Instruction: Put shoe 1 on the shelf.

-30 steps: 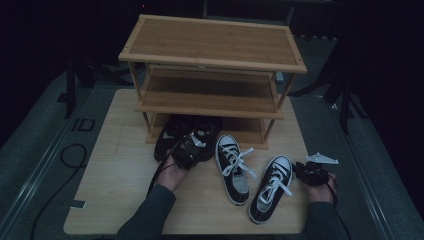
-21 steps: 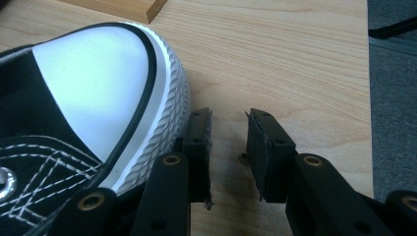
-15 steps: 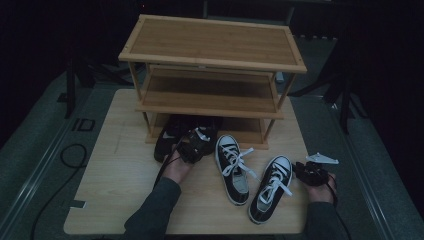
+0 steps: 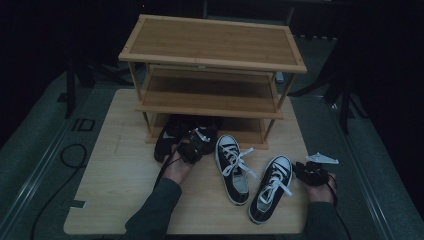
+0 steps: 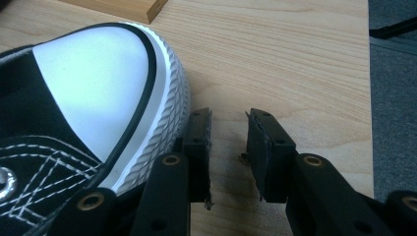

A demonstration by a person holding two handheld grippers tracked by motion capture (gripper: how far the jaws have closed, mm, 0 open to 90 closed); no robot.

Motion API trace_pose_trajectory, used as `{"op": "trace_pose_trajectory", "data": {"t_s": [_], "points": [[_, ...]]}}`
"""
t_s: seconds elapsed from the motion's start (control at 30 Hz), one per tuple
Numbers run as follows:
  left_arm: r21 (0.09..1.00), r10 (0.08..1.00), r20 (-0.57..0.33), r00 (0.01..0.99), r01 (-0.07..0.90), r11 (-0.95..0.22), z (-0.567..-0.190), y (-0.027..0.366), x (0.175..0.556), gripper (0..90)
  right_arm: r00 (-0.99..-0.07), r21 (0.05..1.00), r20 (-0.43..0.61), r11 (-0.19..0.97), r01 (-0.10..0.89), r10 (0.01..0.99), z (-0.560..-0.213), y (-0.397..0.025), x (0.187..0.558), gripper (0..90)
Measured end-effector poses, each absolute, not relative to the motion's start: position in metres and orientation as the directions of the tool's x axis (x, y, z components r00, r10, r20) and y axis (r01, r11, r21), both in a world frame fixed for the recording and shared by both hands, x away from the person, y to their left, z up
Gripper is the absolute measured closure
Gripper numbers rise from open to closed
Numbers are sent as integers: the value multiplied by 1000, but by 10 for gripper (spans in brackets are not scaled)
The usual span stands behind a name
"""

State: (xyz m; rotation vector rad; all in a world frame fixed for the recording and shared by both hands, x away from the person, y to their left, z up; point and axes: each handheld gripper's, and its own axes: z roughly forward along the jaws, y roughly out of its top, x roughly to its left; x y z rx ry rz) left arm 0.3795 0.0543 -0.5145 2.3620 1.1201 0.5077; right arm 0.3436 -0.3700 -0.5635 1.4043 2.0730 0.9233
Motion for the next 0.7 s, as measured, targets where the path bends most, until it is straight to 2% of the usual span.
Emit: {"op": "trace_pose_trajectory", "data": {"t_s": [0.3,0.43,0.7], "points": [[546,834,182,521,652,-526,-518,63,388,849,-366,748,-10,250,615,930,-563,-370,344,707],[557,835,150,529,653,-513,-519,66,392,863,-367,748,-10,250,615,930,-563,-370,344,707],[560,824,141,549,642,-524,-520,66,399,883,-367,748,-11,251,615,930,-563,-370,344,707]]}}
